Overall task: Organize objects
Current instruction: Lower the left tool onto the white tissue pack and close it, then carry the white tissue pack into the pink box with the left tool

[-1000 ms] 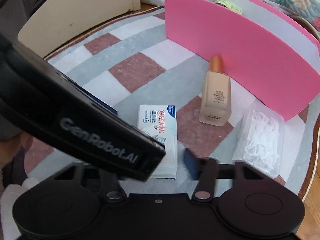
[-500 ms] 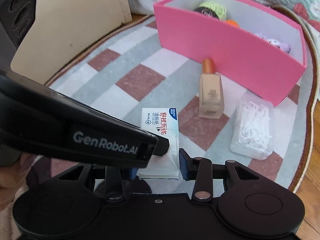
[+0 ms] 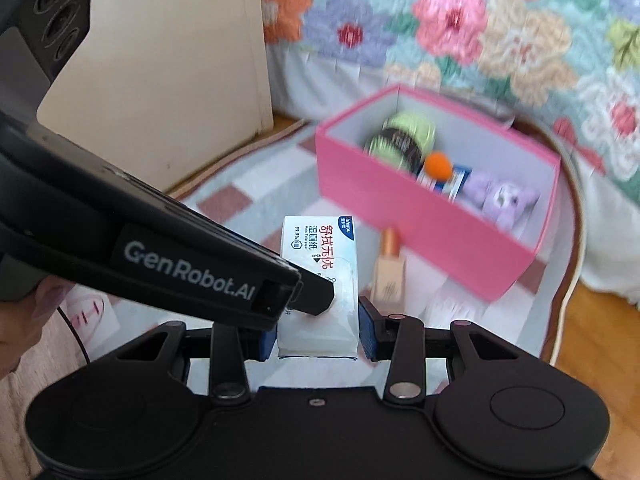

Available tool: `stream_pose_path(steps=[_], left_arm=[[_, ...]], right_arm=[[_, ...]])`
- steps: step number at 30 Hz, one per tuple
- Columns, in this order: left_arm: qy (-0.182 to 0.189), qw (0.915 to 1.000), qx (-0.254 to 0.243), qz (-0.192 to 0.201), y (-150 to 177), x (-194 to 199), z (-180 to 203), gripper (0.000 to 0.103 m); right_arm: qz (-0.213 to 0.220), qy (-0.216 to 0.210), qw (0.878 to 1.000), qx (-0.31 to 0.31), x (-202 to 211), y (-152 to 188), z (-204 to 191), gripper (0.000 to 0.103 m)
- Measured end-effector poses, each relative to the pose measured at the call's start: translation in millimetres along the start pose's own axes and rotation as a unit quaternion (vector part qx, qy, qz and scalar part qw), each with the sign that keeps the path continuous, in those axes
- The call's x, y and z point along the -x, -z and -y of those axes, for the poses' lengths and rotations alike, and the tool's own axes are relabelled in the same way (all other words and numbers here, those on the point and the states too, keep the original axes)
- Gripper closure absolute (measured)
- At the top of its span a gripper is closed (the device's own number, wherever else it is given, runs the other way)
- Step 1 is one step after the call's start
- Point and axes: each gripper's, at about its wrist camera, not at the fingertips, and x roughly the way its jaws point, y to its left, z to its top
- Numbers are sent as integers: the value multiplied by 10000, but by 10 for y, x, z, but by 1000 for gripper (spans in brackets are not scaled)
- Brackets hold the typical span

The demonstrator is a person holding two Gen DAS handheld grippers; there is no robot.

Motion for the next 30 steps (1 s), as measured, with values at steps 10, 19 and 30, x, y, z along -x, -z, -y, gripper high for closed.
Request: stream_pose_path(steps=[10, 19, 30], left_arm=[[97, 9971, -343, 673, -445, 340, 9, 70], [183, 9961, -251, 823, -1075, 4, -99, 69], [287, 9977, 542, 285, -1760, -887, -509, 67]], right_arm=[[637, 333, 9969, 327, 173, -477, 20, 58], [792, 467, 9957, 91, -167, -952, 388, 58], [64, -267, 9972, 697, -957, -1447, 1049, 58]])
